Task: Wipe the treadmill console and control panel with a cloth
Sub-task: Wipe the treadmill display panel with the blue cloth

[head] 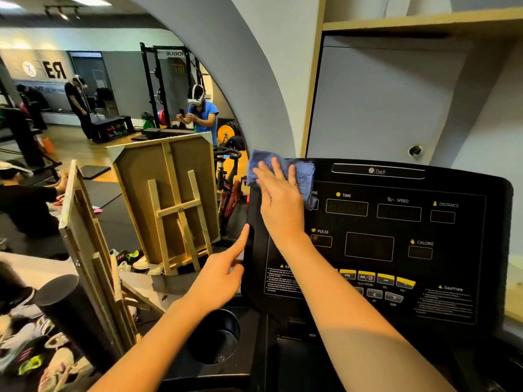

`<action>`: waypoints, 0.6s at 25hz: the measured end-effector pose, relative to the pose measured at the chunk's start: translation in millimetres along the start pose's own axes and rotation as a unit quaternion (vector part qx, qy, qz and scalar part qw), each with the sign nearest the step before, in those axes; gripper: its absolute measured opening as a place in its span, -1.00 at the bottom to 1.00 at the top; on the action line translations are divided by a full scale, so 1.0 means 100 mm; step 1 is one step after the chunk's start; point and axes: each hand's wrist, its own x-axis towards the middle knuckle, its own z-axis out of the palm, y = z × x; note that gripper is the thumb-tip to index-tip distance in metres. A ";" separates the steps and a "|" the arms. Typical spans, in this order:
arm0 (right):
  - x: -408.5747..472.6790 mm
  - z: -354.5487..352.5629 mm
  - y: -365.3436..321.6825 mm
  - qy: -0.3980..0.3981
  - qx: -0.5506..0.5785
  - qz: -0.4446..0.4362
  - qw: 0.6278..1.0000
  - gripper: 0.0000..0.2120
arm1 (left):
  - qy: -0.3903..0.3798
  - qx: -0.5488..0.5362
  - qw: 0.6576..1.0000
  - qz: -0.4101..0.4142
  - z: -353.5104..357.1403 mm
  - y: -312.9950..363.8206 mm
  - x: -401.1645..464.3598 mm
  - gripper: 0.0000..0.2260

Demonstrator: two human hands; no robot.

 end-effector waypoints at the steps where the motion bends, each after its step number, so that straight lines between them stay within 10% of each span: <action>1: -0.08 0.00 -0.02 -0.014 -0.001 -0.014 1.000 -0.65 | 0.007 -0.032 0.999 -0.013 0.00 0.03 -0.01 -0.30; 10: -1.25 -0.08 -0.18 -0.086 0.025 -0.038 0.995 -0.67 | 0.104 -0.366 0.905 -0.193 0.06 0.13 -0.03 -0.66; 15: -1.81 -0.18 -0.20 -0.147 0.017 -0.057 0.987 -0.63 | 0.090 -0.319 0.929 -0.165 0.08 0.07 -0.03 -0.53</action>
